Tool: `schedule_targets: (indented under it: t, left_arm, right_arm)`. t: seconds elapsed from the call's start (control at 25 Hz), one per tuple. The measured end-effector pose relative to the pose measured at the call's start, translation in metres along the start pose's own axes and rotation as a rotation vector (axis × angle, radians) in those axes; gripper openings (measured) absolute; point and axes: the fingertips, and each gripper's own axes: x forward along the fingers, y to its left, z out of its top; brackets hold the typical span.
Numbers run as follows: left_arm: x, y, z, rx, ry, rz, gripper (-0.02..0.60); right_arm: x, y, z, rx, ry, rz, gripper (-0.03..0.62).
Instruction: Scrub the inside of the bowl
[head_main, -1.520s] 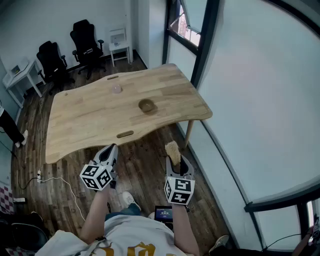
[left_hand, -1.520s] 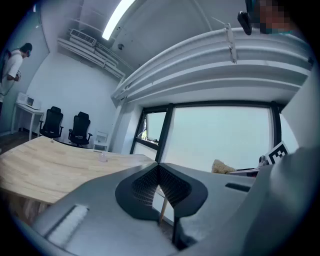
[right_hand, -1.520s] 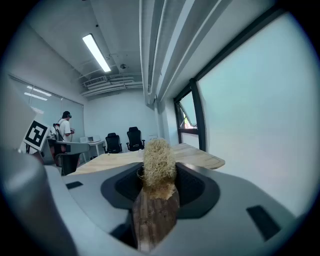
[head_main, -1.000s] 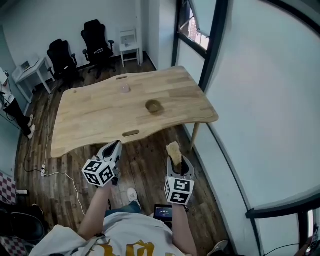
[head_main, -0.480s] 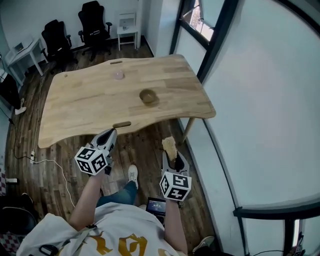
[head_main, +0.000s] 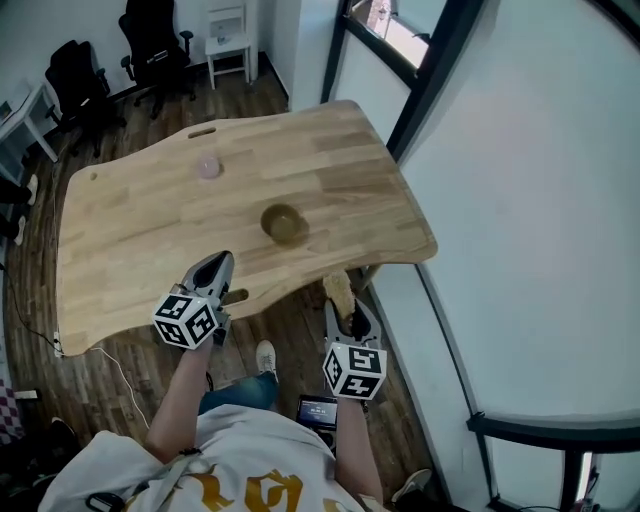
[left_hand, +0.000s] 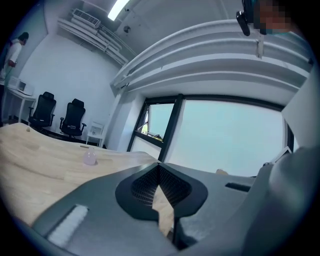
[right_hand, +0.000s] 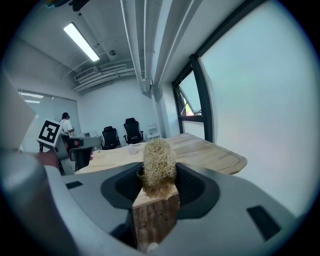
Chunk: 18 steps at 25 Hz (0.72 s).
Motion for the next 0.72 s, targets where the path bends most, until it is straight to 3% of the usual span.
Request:
schedule_targets:
  t: [0.12,0.36,0.72]
  left_arm:
    - [0.041,0.035,0.014,-0.011,0.017,0.001,0.002]
    - [0.101,0.075,0.019,0.037,0.083,-0.004,0.002]
    - [0.141,0.088,0.006,0.029,0.167,-0.056,0.002]
  right_arm:
    - [0.046,-0.004,0.014,-0.004,0.023,-0.011,0.184]
    - [0.111,-0.013,0.034,-0.023,0.042,-0.033,0.184]
    - [0.141,-0.013,0.041,-0.012,0.057,-0.041,0.184]
